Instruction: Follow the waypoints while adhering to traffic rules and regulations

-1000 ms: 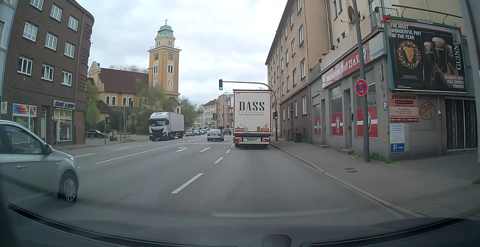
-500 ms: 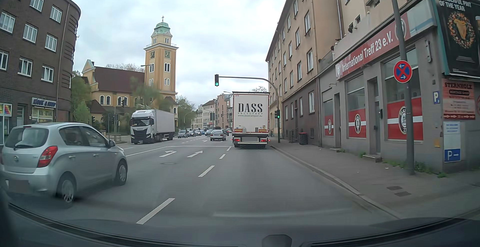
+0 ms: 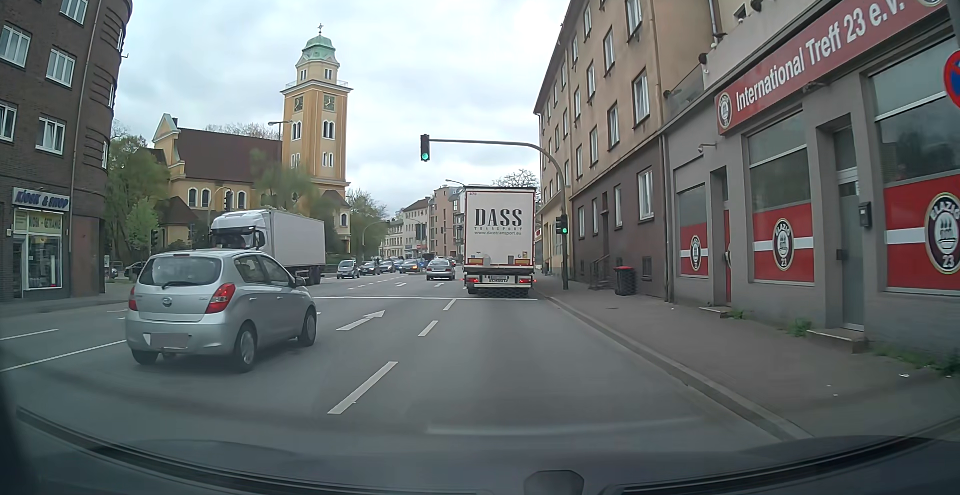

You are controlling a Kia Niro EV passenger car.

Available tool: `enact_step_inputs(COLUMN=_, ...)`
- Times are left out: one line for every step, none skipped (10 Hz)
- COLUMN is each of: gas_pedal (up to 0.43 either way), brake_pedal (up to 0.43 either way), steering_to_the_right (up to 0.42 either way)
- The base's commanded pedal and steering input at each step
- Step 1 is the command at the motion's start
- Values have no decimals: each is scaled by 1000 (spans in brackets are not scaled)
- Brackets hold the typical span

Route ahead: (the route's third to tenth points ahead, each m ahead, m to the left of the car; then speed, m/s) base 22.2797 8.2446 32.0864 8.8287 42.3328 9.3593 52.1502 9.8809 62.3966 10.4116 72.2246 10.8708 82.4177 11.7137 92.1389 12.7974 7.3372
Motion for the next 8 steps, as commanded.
enact_step_inputs(gas_pedal=189, brake_pedal=0, steering_to_the_right=-7)
enact_step_inputs(gas_pedal=189, brake_pedal=0, steering_to_the_right=-9)
enact_step_inputs(gas_pedal=189, brake_pedal=6, steering_to_the_right=-10)
enact_step_inputs(gas_pedal=189, brake_pedal=0, steering_to_the_right=-10)
enact_step_inputs(gas_pedal=189, brake_pedal=0, steering_to_the_right=-10)
enact_step_inputs(gas_pedal=189, brake_pedal=6, steering_to_the_right=-10)
enact_step_inputs(gas_pedal=189, brake_pedal=0, steering_to_the_right=-10)
enact_step_inputs(gas_pedal=189, brake_pedal=0, steering_to_the_right=-10)
